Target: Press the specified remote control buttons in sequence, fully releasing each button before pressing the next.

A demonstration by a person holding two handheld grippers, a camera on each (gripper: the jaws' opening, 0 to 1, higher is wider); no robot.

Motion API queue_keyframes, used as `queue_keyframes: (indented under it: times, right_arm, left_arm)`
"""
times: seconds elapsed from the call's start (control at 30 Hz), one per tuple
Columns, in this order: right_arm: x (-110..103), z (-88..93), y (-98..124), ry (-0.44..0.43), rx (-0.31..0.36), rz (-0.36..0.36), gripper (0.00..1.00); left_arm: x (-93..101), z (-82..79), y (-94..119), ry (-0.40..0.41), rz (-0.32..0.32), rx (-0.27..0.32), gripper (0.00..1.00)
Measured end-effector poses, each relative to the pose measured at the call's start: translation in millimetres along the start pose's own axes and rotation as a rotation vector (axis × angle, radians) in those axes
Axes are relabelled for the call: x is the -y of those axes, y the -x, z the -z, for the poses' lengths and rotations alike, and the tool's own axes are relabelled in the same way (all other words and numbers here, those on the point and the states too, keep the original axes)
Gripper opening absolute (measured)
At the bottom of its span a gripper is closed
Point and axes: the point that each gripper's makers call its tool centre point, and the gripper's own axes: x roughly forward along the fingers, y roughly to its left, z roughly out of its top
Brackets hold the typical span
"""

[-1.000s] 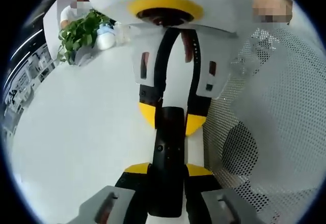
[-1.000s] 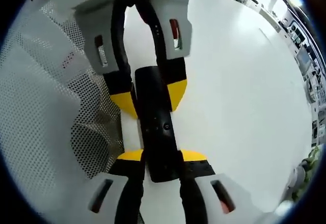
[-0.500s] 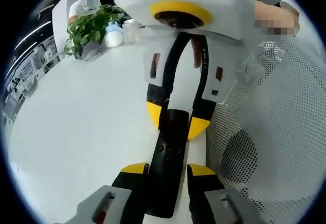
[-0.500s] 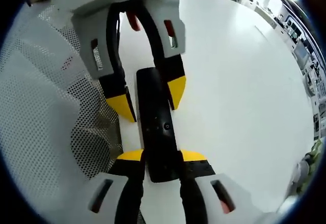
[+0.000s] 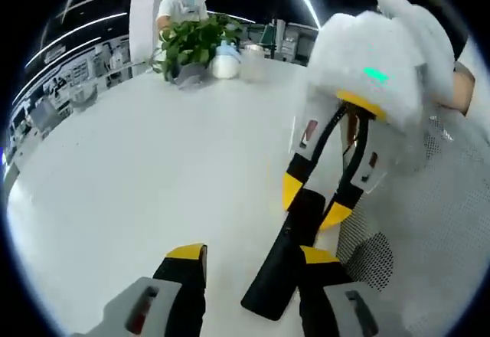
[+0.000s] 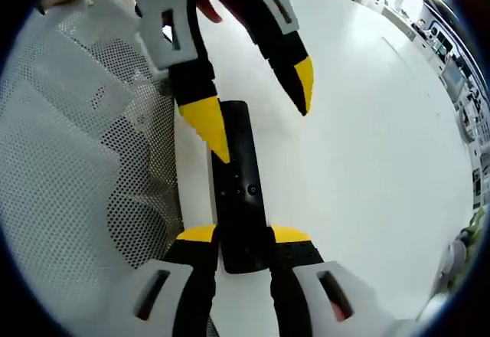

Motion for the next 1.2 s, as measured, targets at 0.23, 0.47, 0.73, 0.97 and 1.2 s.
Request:
queue_keyframes:
  times: [0.23,0.47,0.73,0.97,1.2]
  right_arm:
    - [0,-0.1,0,-0.009,0.001,-0.004,0.25]
    - [1,-0.6,0,-0.018,0.003,-0.004,0.25]
    - [2,-1.4,0,-0.022,0.013,0.000,0.25]
    - [4,-2.0,0,-0.028,0.020,0.009,0.25]
    - [4,-3.1,0,-0.045,0.033,0.010,0.25]
  left_arm:
    - [-21.9,-7.3,16,0.013,-0.086,0.047,0.65]
    - [-32.6,-15.4,22,0.076,-0.120,0.101,0.78]
    - [-42.4,-26.3,28,0.102,-0.161,0.161,0.92]
    - [-42.4,-27.8,37,0.128,-0.146,0.169,1.00]
    - [-37.4,-35.0,53,0.097,-0.172,0.181,1.00]
